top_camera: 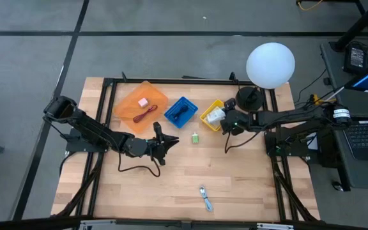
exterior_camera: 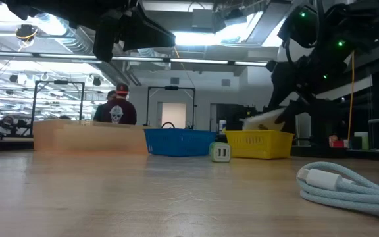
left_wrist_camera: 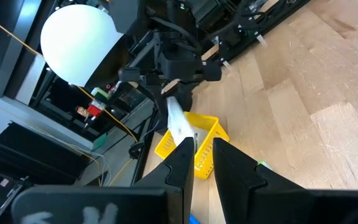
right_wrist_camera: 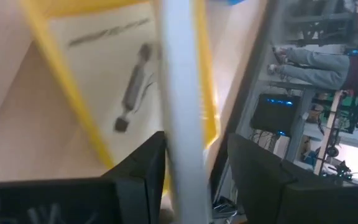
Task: Pick and place items into bin
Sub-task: Put the white card reader box into the yellow bin, then put the light blue charger cable into the blue bin
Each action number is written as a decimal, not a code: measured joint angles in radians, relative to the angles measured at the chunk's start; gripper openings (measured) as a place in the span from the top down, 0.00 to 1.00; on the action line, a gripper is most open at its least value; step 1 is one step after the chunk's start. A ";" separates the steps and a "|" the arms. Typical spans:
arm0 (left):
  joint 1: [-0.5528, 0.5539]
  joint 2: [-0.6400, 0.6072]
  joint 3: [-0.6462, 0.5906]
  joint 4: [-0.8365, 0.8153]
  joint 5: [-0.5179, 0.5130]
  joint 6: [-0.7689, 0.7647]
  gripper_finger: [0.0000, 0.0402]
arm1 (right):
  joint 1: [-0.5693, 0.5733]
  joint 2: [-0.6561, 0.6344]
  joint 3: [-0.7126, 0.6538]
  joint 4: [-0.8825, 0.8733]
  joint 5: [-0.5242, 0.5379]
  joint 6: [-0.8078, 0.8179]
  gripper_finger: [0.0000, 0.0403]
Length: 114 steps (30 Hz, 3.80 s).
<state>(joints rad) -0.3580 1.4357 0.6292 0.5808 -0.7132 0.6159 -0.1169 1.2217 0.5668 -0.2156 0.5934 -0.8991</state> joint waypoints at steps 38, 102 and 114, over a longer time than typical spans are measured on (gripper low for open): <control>0.000 0.000 0.000 -0.001 0.000 0.000 0.87 | 0.228 0.000 0.119 -0.084 -0.004 0.515 0.62; 0.000 0.000 -0.001 -0.064 0.219 -0.300 0.81 | 0.751 0.605 0.887 -0.519 -0.287 1.656 0.62; 0.000 0.000 -0.001 -0.096 0.218 -0.299 0.82 | 0.741 0.794 0.999 -0.610 -0.492 1.896 0.62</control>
<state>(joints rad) -0.3584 1.4357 0.6285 0.4845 -0.4950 0.3164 0.6245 2.0154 1.5661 -0.8261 0.1017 0.9971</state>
